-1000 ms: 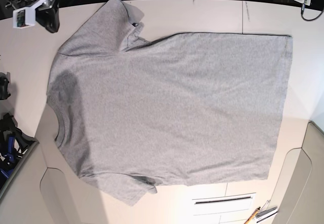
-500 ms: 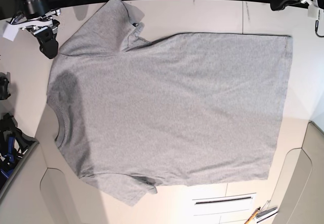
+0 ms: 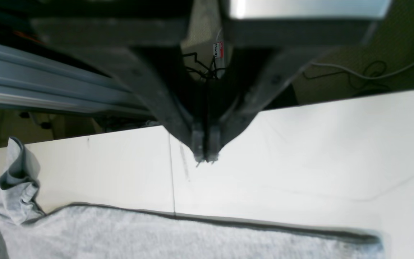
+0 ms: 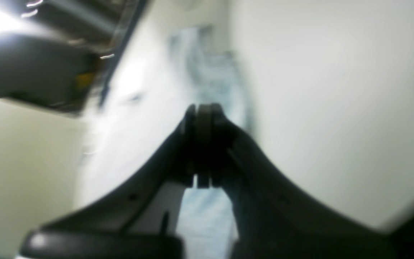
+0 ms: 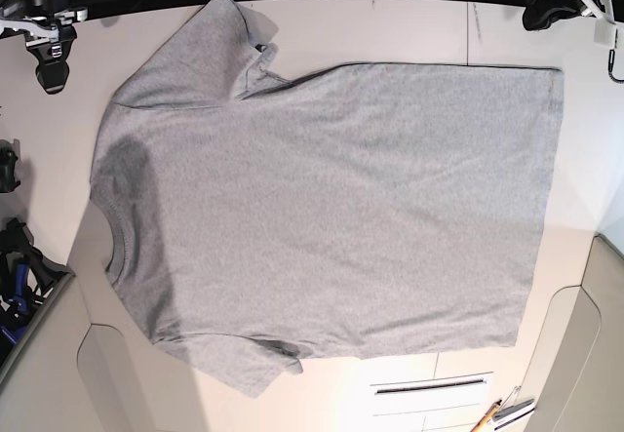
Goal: Fold the T-shirt properly
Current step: 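Move the right gripper down to the shirt's shoulder corner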
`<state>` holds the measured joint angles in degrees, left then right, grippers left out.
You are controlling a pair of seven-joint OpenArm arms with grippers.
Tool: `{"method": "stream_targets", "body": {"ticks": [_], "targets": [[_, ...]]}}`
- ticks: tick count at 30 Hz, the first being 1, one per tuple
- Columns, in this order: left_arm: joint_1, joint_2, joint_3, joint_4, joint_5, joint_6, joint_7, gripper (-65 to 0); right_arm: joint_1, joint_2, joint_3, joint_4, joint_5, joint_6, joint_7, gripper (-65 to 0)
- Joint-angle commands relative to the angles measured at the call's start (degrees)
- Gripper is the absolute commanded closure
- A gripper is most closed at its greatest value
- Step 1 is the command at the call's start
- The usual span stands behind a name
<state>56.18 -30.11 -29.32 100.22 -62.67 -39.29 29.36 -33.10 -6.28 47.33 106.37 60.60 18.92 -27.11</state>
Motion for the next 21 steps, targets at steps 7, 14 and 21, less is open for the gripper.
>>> {"method": "stream_targets", "body": {"ticks": [7, 14, 21], "targets": [[0.15, -0.57, -0.61, 0.66, -0.98, -0.71, -0.35, 0.0, 2.14, 0.72, 1.11, 0.98, -4.68, 0.96, 0.35, -36.1], [0.15, -2.03, -0.61, 0.66, -1.01, -0.71, -0.39, 0.0, 2.27, 0.74, -0.17, 0.98, -9.11, -5.31, -0.11, -40.7], [0.15, -2.47, -0.61, 0.66, -3.82, -0.71, 0.98, 0.0, 2.47, 0.79, -0.74, 0.96, -12.15, -7.87, -0.13, -40.7]]}}
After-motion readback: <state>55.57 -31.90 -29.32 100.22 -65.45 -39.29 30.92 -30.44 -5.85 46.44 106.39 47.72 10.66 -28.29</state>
